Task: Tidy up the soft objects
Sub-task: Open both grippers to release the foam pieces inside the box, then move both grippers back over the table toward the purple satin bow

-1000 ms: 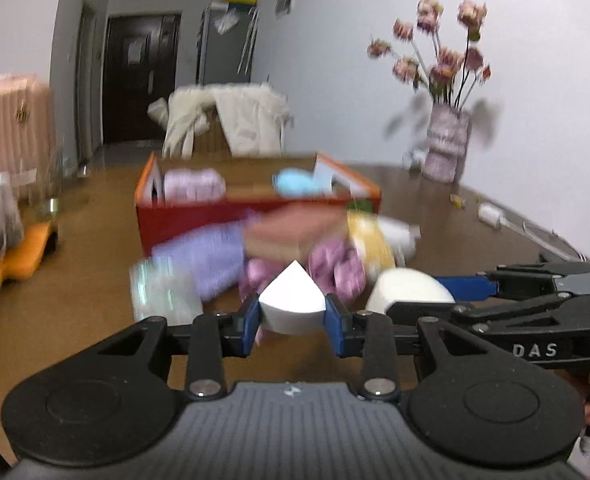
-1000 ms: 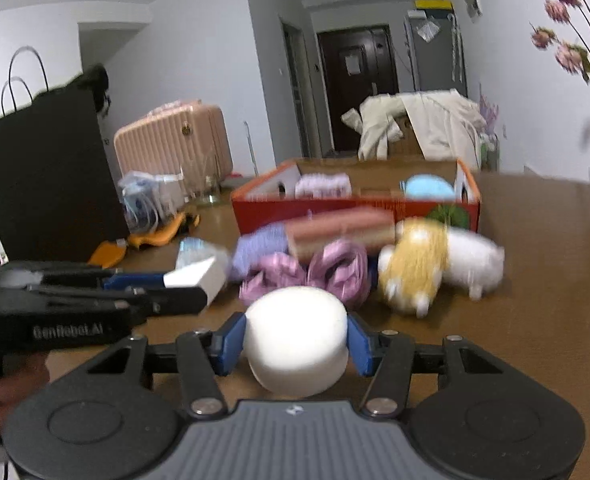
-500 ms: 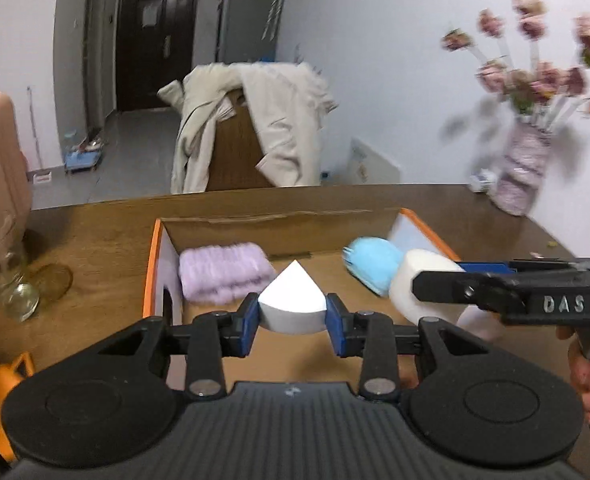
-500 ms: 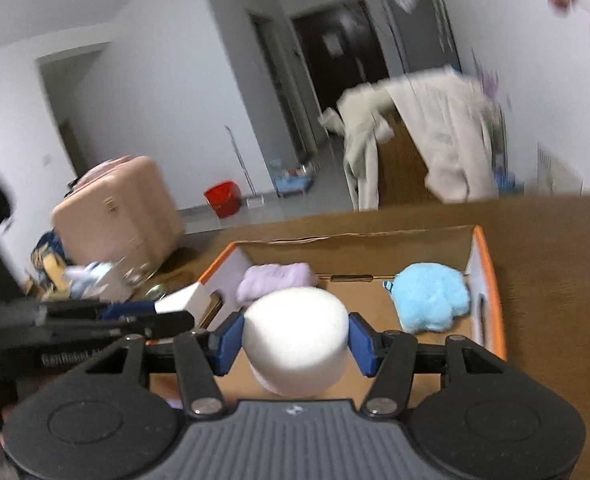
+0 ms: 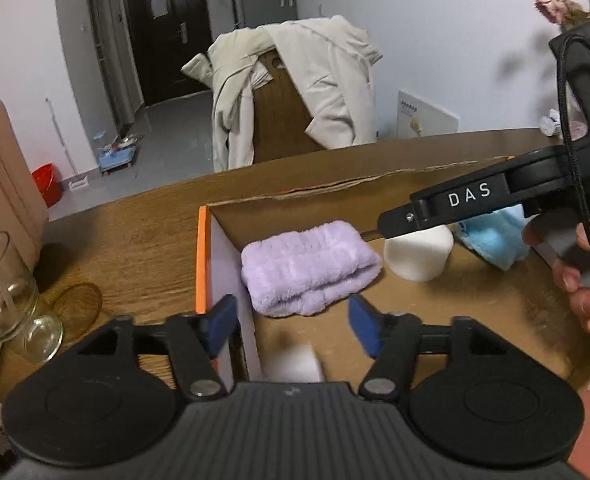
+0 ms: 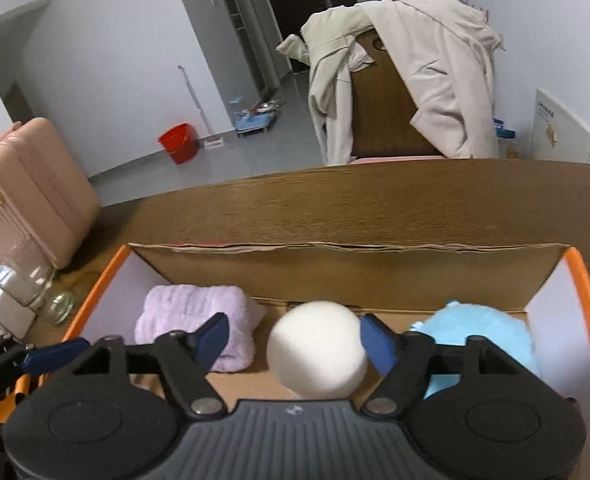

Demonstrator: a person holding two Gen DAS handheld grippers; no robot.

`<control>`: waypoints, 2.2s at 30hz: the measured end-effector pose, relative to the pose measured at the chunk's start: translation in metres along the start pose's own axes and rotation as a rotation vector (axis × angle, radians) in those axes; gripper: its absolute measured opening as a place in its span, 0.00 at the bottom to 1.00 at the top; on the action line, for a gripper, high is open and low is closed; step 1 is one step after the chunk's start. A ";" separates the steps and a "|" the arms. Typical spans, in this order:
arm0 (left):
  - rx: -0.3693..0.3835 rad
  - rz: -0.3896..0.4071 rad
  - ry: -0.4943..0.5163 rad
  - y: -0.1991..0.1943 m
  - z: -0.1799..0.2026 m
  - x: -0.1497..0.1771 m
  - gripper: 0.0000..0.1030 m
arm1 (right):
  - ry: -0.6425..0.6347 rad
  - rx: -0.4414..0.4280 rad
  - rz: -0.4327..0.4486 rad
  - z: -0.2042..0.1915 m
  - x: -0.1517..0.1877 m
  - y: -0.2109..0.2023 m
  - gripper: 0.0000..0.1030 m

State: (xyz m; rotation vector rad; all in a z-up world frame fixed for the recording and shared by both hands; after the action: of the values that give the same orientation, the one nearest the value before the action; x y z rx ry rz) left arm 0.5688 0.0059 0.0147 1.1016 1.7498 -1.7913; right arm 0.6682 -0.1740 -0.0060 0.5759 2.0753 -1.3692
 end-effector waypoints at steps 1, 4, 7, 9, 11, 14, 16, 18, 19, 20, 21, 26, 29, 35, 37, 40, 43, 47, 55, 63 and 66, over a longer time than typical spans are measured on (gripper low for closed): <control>0.002 0.011 0.004 -0.004 -0.001 0.000 0.70 | -0.009 -0.003 0.010 -0.002 0.000 -0.003 0.74; -0.010 0.035 -0.001 -0.015 -0.006 -0.005 0.71 | -0.034 0.011 0.046 -0.004 -0.001 -0.014 0.78; -0.015 0.054 -0.030 -0.034 -0.010 -0.011 0.71 | -0.029 -0.001 0.054 -0.006 -0.002 -0.035 0.78; -0.015 0.074 -0.042 -0.053 -0.011 -0.013 0.71 | -0.044 -0.004 0.073 -0.009 -0.001 -0.055 0.79; -0.020 0.095 -0.040 -0.075 -0.009 -0.014 0.71 | -0.063 -0.002 0.097 -0.013 0.000 -0.080 0.80; -0.030 0.148 -0.034 -0.118 -0.003 -0.011 0.74 | -0.090 -0.012 0.135 -0.021 0.008 -0.122 0.85; -0.037 0.198 -0.037 -0.152 0.000 -0.004 0.77 | -0.116 -0.017 0.155 -0.025 0.020 -0.152 0.86; -0.053 0.241 -0.040 -0.181 0.005 0.006 0.79 | -0.134 -0.023 0.170 -0.029 0.035 -0.182 0.86; -0.069 0.262 -0.037 -0.196 0.008 0.013 0.80 | -0.147 -0.030 0.183 -0.032 0.043 -0.199 0.86; -0.086 0.281 -0.034 -0.208 0.012 0.019 0.80 | -0.159 -0.033 0.198 -0.033 0.052 -0.214 0.88; -0.099 0.295 -0.029 -0.221 0.016 0.028 0.80 | -0.172 -0.029 0.216 -0.035 0.062 -0.230 0.89; -0.130 0.369 -0.019 -0.276 0.038 0.073 0.85 | -0.257 0.012 0.293 -0.049 0.123 -0.297 0.92; -0.115 0.402 -0.043 -0.304 0.049 0.103 0.89 | -0.307 0.046 0.366 -0.059 0.163 -0.332 0.98; -0.055 0.426 -0.091 -0.345 0.076 0.171 0.94 | -0.330 0.033 0.460 -0.074 0.251 -0.377 0.99; -0.006 0.420 -0.124 -0.357 0.082 0.193 0.94 | -0.316 0.023 0.461 -0.076 0.280 -0.383 0.99; 0.026 0.421 -0.172 -0.369 0.090 0.225 0.97 | -0.296 0.014 0.473 -0.078 0.321 -0.391 1.00; 0.027 0.383 -0.166 -0.369 0.100 0.247 0.97 | -0.257 0.013 0.449 -0.076 0.355 -0.389 1.00; -0.014 0.335 -0.153 -0.357 0.103 0.257 0.97 | -0.249 0.013 0.388 -0.077 0.377 -0.378 1.00; -0.020 0.300 -0.183 -0.332 0.093 0.247 0.97 | -0.226 0.051 0.364 -0.070 0.370 -0.360 0.99; 0.054 0.223 -0.189 -0.286 0.090 0.229 0.68 | -0.172 0.043 0.330 -0.058 0.339 -0.326 0.78; 0.083 0.200 -0.171 -0.260 0.094 0.216 0.65 | -0.161 0.039 0.306 -0.056 0.325 -0.307 0.69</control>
State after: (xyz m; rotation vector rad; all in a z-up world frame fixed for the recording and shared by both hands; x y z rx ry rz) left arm 0.2180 0.0009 0.0099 1.0798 1.4263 -1.7908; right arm 0.2209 -0.2264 -0.0013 0.7402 1.7525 -1.2364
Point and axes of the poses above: each gripper's, at about its wrist camera, not at the fingertips, and y roughly the way its jaws point, z to its right, x to its underside, the point moved 1 cm from there along y, roughly the way its jaws point, and after that the axes turned 1 degree about z, right-handed, at the moved point
